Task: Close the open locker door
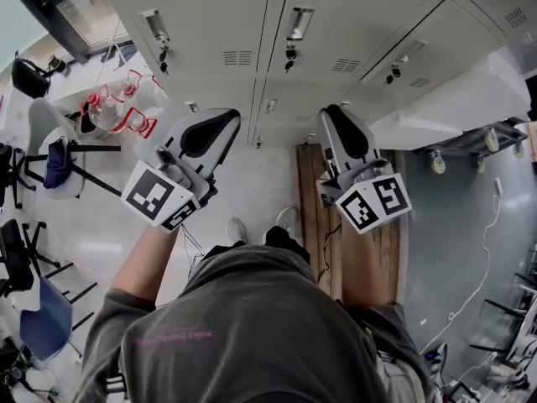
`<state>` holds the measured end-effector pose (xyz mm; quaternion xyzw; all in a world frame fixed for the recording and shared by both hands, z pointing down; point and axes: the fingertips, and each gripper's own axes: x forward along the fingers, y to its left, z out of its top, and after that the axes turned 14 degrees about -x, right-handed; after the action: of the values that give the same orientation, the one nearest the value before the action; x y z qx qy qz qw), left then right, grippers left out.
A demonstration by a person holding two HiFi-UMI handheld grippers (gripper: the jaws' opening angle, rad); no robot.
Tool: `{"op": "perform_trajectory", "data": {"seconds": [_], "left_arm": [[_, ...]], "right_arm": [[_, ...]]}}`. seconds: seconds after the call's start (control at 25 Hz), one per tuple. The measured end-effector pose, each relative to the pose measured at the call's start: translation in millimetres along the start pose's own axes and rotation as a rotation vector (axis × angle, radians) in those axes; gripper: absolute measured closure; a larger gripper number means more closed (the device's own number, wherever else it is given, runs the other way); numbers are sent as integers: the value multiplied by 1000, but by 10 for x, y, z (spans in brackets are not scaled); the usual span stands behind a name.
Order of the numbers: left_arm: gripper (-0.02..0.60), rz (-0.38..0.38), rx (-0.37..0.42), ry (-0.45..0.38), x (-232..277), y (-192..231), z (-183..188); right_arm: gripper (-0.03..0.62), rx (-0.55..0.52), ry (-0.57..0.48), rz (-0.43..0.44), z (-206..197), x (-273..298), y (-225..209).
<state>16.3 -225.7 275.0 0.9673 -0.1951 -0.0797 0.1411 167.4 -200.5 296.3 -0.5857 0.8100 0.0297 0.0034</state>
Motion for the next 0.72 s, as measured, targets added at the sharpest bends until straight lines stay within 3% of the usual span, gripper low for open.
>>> {"op": "perform_trajectory", "data": {"seconds": [0.28,0.72], "left_arm": [[566,20,3,-25,-484,39,152],[566,89,9,-64,-738,-125,190]], "right_arm": [[530,-16,-1,36,109,12,575],[542,-15,-34,101,222,-147,864]]}}
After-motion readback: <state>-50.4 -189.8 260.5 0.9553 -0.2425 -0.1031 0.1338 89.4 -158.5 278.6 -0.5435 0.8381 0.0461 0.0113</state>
